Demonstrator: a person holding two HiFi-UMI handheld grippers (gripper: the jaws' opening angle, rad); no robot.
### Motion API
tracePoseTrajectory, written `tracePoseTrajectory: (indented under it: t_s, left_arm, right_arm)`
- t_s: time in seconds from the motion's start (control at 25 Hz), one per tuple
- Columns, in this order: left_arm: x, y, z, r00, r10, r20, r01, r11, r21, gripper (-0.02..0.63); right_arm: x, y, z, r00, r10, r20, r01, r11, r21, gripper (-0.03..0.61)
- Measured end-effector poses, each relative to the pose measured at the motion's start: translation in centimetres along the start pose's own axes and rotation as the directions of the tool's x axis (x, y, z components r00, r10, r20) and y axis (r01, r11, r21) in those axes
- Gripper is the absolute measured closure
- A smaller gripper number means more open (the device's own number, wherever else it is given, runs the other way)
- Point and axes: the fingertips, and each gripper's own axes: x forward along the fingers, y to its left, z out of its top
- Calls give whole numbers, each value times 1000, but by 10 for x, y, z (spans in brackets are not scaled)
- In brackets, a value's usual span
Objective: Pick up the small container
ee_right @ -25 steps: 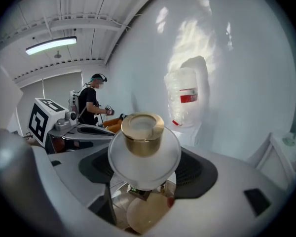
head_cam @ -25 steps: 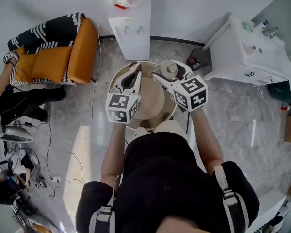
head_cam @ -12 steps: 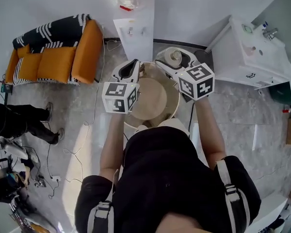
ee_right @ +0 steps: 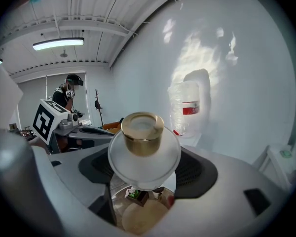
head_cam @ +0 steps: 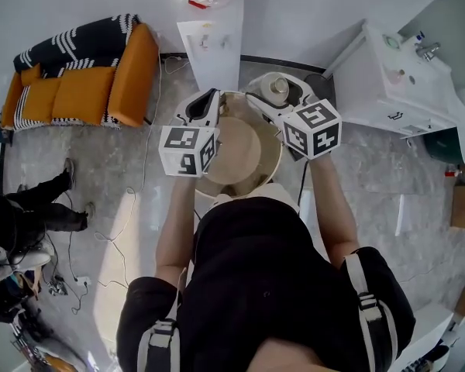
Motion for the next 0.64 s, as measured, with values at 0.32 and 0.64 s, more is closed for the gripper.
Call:
tracePoseTrajectory:
  t_s: [0.32, 0.64]
  left_arm:
    - [-4, 4, -5, 1000, 1, -2, -1, 1000, 0, 594]
    - [-4, 7, -6, 1000, -4, -8, 4, 1000, -2, 594]
  right_arm:
    - [2, 6, -2, 1000, -2, 10, 2, 1000, -9, 244]
    - [8, 7, -2, 1000, 1, 5, -1, 1000, -22, 244]
